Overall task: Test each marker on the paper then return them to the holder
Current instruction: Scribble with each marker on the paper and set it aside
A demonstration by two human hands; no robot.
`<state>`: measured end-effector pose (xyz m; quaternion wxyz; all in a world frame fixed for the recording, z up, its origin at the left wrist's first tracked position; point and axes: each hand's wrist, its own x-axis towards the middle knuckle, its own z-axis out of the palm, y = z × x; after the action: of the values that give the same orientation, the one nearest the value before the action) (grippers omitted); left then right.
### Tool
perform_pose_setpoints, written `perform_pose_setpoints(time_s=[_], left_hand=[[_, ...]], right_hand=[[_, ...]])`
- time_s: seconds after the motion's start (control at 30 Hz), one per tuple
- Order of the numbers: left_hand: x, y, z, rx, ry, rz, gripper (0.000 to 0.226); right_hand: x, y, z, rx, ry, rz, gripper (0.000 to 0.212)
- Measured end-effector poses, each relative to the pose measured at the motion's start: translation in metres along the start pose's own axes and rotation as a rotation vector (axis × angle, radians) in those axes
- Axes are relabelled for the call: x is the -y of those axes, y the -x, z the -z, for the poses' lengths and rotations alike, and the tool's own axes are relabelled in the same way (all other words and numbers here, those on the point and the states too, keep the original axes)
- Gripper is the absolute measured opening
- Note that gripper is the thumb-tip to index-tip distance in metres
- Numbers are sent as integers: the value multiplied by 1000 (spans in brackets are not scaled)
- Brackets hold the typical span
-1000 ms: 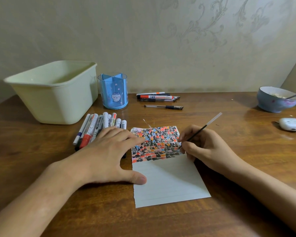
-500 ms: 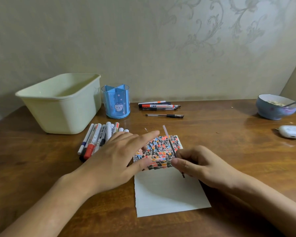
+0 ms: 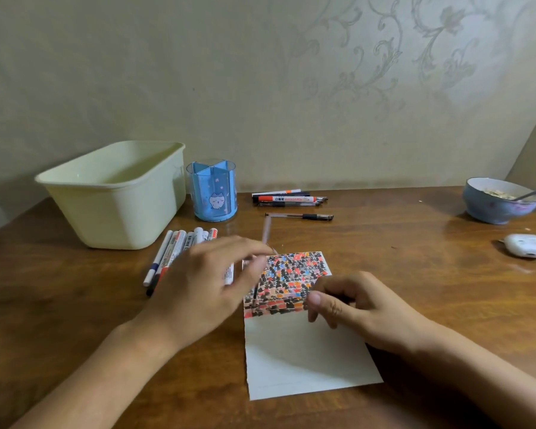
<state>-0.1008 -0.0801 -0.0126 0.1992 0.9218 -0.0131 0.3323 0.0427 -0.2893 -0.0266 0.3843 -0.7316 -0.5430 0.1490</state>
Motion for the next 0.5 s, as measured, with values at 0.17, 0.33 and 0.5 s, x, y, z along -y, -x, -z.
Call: perform_pose_setpoints(time_s=[0.17,0.33,0.5], left_hand=[[30,-9,22,-267,-31,233,5],[53,-7,29,-160,-183,489,10],[67,-3,21,-67,-226,533,12]], right_hand=[[-3,1,7,-81,17,-3,46],[-3,1,8,-88,53,-35,33],[-2,1,9,-100,69,-36,30]])
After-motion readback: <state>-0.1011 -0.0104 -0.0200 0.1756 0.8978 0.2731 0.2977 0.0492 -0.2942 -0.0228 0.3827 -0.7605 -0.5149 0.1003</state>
